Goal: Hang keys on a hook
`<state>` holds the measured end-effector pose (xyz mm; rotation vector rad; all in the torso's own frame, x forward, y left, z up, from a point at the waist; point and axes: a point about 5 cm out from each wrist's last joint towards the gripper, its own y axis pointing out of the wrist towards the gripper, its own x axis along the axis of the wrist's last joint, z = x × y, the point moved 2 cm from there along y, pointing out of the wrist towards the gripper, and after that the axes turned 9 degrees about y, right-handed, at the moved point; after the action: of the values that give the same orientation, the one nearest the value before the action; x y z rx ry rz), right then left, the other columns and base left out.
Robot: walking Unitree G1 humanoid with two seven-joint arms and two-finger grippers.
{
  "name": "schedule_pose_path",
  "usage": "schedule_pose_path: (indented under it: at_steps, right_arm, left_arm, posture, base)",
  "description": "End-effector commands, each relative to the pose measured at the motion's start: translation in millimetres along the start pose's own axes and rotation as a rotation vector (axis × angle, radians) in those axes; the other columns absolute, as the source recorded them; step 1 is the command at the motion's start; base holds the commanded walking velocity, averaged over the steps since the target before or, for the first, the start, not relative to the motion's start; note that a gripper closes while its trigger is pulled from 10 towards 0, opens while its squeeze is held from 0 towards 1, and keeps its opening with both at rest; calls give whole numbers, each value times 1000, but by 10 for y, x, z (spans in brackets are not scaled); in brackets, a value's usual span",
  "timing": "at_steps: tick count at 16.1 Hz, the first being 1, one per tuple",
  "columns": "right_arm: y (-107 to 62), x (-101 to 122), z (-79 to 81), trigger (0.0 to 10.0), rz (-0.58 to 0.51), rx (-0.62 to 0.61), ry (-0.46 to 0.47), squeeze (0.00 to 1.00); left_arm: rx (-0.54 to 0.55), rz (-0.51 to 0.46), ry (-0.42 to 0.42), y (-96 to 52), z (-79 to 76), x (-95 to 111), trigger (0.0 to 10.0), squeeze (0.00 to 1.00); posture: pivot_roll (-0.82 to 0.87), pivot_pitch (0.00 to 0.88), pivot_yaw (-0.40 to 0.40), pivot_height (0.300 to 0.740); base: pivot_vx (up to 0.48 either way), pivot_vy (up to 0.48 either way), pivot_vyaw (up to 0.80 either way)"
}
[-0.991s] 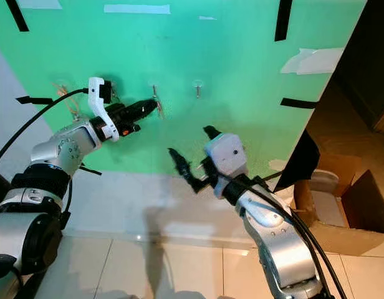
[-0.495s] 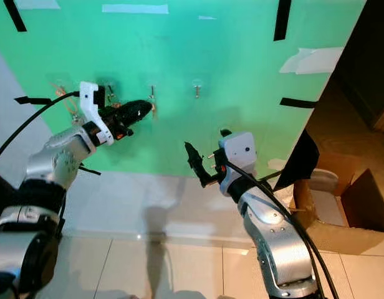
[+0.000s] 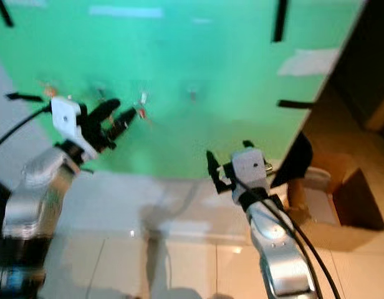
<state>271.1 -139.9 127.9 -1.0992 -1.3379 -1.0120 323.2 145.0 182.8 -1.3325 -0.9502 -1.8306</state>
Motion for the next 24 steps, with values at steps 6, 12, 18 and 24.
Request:
schedule_pose_path:
  at_steps: [6,12,18,24]
  right_arm:
    - [37,-127,14,10000,31,-11,18,0]
    - [171,16,-35,10000,-4,16,108,0]
    - [111,44,3,10000,-10,57,121,0]
    - [143,45,-4,10000,-28,35,141,0]
  left_arm:
    - [102,133,30,84,184,-249,10000,1000]
    - [-136,97,-229,720,249,-79,10000,1000]
    - [-326,78,-282,791,231,6,10000,1000]
    - [-239,213,142,757,345,-137,10000,1000]
  posture:
    - [-78,0,-20,740]
    - [-120,0,8,740]
    - [-143,0,38,740]
    - [-127,0,26,740]
  base:
    - [0,0,518]
    - [0,0,0]
    - [0,0,0]
    - [0,0,0]
